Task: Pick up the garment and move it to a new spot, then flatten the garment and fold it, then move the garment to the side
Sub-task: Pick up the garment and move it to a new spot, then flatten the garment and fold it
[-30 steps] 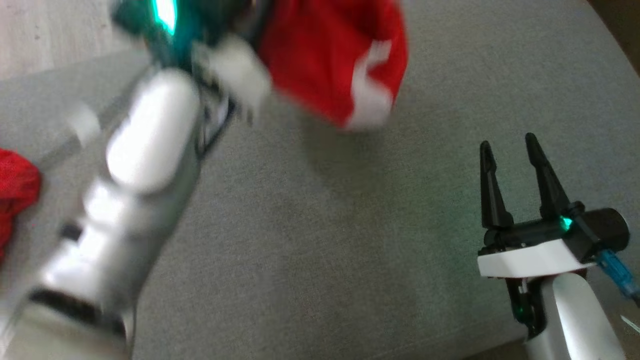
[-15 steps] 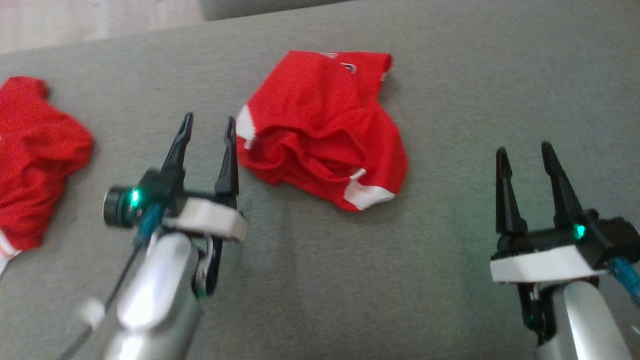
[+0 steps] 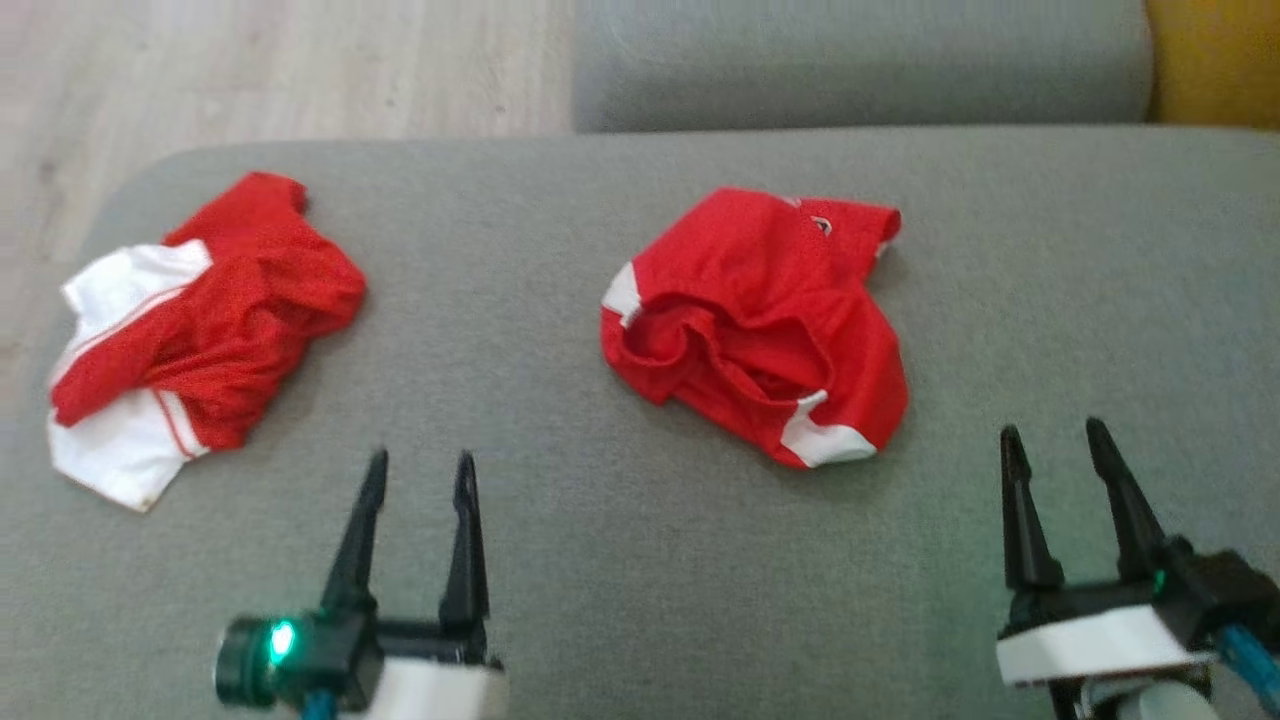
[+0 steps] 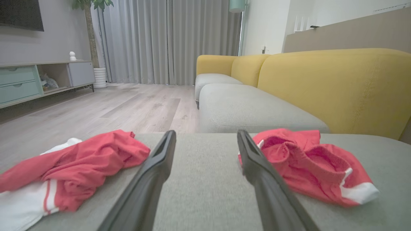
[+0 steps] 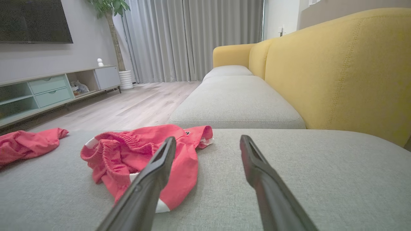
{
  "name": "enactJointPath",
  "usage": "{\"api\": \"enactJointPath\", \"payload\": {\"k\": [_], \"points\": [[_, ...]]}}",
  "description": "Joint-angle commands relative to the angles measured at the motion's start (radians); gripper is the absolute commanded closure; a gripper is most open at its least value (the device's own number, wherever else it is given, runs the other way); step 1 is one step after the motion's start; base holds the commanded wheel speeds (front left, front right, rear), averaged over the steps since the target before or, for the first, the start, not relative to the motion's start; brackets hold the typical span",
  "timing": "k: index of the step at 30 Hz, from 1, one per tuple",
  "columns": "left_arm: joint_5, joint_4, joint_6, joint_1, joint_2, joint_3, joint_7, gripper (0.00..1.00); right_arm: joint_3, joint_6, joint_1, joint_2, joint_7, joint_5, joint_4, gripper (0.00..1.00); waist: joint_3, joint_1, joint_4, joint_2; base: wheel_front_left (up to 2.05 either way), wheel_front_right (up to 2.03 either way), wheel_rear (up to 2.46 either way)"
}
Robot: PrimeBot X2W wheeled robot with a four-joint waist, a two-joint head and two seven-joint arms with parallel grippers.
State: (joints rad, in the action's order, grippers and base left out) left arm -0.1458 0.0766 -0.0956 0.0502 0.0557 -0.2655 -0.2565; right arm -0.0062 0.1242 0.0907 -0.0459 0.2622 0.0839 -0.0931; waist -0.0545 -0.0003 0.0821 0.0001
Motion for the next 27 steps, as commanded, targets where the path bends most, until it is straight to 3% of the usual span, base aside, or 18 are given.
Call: {"api": "enactJointPath", "payload": {"k": [1, 27], "points": [[0.012, -0.030, 0.002, -0.016, -0.003, 0.025, -0.005, 0.00, 0.019, 0.007, -0.013, -0.004, 0.000, -0.001, 0.038, 0.00, 0.024, 0.0003, 0.023, -0.0001, 0.00, 0.00, 0.00], [0.041, -0.019, 0.003, -0.003, -0.005, 0.016, -0.005, 0.00, 0.023, 0.007, 0.024, -0.004, 0.000, 0.006, 0.016, 0.00, 0.042, 0.0003, 0.022, -0.0001, 0.00, 0.00, 0.00]]}}
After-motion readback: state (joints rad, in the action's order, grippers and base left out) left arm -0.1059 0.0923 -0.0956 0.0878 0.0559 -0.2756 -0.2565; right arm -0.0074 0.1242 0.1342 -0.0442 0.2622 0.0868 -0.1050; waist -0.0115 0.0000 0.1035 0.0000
